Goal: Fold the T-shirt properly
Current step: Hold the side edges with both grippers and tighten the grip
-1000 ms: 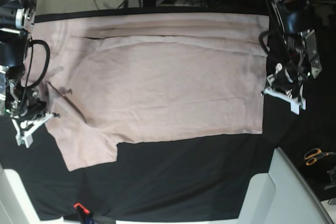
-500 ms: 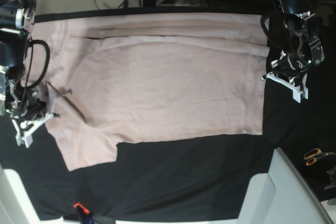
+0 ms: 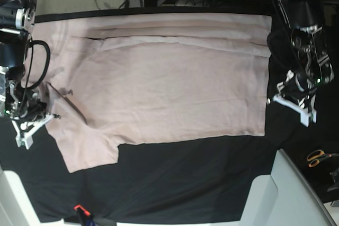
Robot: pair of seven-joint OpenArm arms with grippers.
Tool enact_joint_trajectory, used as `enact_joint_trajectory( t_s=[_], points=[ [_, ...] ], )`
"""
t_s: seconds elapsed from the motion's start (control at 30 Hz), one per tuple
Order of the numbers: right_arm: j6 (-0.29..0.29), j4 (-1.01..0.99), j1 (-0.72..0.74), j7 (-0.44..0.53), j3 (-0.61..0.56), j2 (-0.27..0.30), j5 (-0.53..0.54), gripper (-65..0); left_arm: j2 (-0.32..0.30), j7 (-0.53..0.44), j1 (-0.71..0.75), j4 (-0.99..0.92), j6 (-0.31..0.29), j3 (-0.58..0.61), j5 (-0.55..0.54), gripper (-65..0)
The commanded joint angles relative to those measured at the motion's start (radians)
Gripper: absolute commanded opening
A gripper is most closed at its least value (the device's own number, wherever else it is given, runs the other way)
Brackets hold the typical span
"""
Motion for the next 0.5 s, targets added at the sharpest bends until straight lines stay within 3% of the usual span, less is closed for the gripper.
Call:
enact_joint_trajectory(
  t_s=[0.0, 0.07, 0.23, 0.3, 0.47],
  points=[
    [0.005, 0.019, 0.026, 0.017, -0.001, 0.016, 0.007, -65.0, -0.021, -0.013, -0.034, -0.019, -0.007, -0.004, -0.004, -56.3],
    [0.005, 0.017, 0.026, 0.017, -0.001, 0.016, 0.007, -65.0, -0.023, -0.015, -0.075, -0.085, -0.007, -0.004, -0.004, -55.0],
    [0.005, 0.017, 0.025, 0.017, -0.001, 0.016, 0.007, -65.0, -0.017, -0.018, -0.157, -0.217, -0.007, -0.004, -0.004, -34.1],
    [0.005, 0.017, 0.025, 0.017, -0.001, 0.016, 0.007, -65.0, -0.015, -0.019, -0.177, -0.25, -0.008, -0.004, -0.005, -28.6],
    [0.005, 0.017, 0.025, 0.017, -0.001, 0.016, 0.007, -65.0, -0.014, -0.019, -0.221, -0.336, -0.01, -0.002, -0.005, -25.7]
  ],
)
